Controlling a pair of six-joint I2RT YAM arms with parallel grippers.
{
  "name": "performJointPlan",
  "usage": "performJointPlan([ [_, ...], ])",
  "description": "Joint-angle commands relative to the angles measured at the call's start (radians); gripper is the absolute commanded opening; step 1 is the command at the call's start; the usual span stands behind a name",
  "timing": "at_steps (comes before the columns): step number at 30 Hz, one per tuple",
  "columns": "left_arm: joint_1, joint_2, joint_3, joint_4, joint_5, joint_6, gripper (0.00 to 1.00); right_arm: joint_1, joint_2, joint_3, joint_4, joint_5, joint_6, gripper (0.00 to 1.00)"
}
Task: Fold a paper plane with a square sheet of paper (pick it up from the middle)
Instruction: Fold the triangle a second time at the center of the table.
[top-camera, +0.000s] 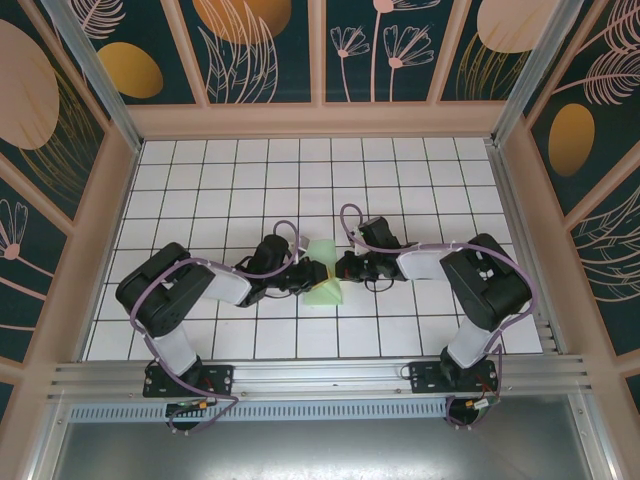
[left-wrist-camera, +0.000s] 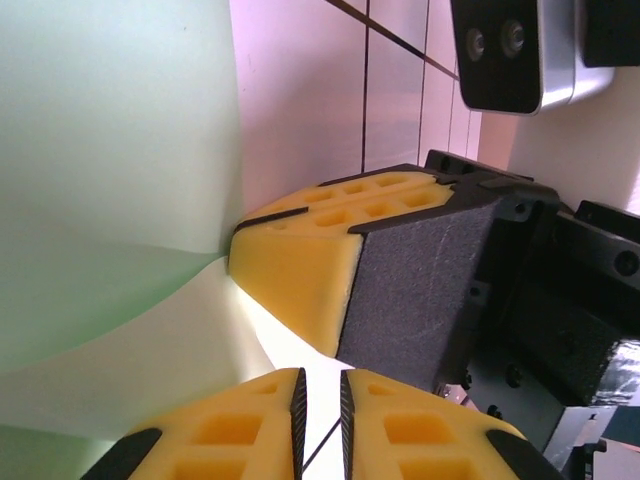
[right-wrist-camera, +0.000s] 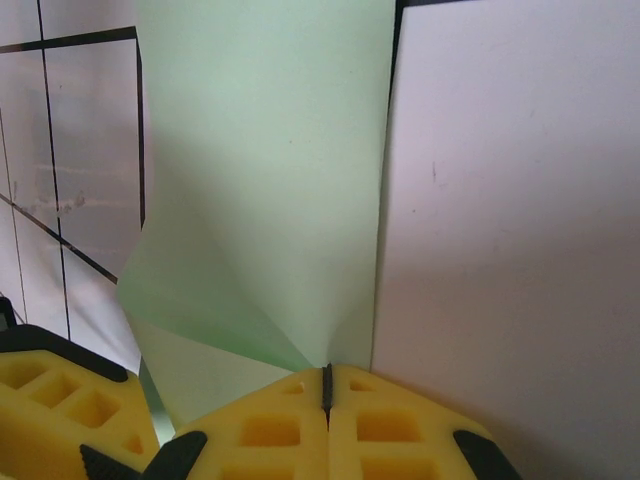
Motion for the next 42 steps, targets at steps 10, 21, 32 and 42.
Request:
performJointPlan([
  [10, -0.010, 0.041, 0.005, 0.018, 0.008, -0.010, 0.19, -0.017, 0.024, 0.026, 0.003, 0.018, -0.027, 0.00],
  [21, -0.011, 0.062, 0.014, -0.005, 0.002, -0.003, 0.19, -0.021, 0.028, 0.030, 0.000, 0.020, -0.033, 0.00],
  [32, -0.011, 0.043, 0.018, -0.040, -0.006, 0.020, 0.19, -0.019, -0.003, 0.024, -0.015, 0.024, -0.035, 0.00],
  [42, -0.034, -0.186, -0.087, -0.143, -0.123, 0.008, 0.30, 0.004, -0.096, -0.051, -0.032, 0.070, 0.051, 0.00],
])
